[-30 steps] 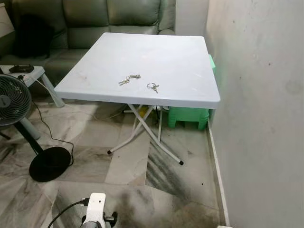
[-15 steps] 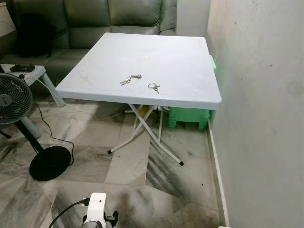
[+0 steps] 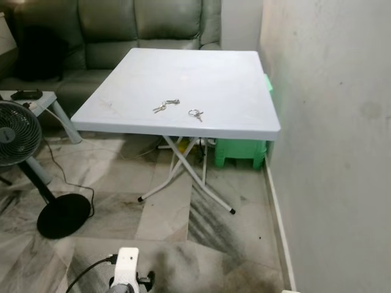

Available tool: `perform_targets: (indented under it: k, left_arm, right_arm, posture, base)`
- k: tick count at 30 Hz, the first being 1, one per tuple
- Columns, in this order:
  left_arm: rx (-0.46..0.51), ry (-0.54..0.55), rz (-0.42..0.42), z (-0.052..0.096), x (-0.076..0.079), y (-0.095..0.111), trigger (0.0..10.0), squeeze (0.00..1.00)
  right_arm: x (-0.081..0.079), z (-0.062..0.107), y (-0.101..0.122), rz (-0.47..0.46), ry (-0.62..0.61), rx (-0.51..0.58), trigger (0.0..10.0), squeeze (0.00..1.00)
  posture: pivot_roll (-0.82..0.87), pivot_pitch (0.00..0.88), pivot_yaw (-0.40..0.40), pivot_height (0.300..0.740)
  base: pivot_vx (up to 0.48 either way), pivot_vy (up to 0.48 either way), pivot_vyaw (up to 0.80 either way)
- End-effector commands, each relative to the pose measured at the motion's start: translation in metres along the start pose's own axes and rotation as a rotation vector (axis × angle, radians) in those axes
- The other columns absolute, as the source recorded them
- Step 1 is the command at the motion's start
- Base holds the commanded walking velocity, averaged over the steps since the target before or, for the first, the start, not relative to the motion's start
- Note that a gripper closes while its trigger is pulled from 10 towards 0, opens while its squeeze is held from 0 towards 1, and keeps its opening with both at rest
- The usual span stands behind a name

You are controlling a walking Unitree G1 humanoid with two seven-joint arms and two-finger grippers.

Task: Hang keys on a hook

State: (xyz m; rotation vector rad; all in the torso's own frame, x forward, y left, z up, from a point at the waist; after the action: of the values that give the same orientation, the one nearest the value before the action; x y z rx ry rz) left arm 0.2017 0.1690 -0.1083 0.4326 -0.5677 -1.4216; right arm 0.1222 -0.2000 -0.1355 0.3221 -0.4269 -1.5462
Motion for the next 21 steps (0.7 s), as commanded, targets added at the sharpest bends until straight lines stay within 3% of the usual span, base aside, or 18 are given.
perform_targets:
  k: [1, 16, 21]
  left_arm:
    - [0.01, 0.017, -0.007, 0.0002, -0.0062, 0.0041, 10.0, 0.0]
    - [0.023, 0.014, -0.008, -0.0004, -0.0054, 0.0081, 10.0, 0.0]
    - [0.027, 0.013, -0.009, -0.0007, -0.0047, 0.0093, 10.0, 0.0]
  right_arm:
    - [-0.0013, 0.0009, -0.0065, -0.01, 0.006, -0.024, 10.0, 0.0]
    - [-0.0011, 0.0013, -0.0075, -0.017, 0.008, -0.024, 10.0, 0.0]
    - [-0.0011, 0.0013, -0.0078, -0.018, 0.008, -0.025, 10.0, 0.0]
  posture:
    - [-0.05, 0.0, 0.018, 0.74]
    - [-0.05, 0.0, 0.017, 0.74]
    - [-0.05, 0.0, 0.018, 0.74]
  base:
    - [0.0, 0.33, 0.0]
    - [0.0, 0.331, 0.0]
    - [0.0, 0.049, 0.0]
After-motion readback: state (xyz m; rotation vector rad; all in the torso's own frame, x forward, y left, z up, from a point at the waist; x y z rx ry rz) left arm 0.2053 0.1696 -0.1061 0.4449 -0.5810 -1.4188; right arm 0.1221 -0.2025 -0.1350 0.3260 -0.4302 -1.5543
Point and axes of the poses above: a point about 5 cm out from each wrist's last joint towards the gripper, its own z axis pointing back from the gripper into the wrist, its own y axis along the axis of the wrist's last joint, x = y × z, the point moved 3 cm from there along -z, pointing out of the wrist towards the gripper, and after that the axes turned 6 degrees about z, right-handed, at the moved point
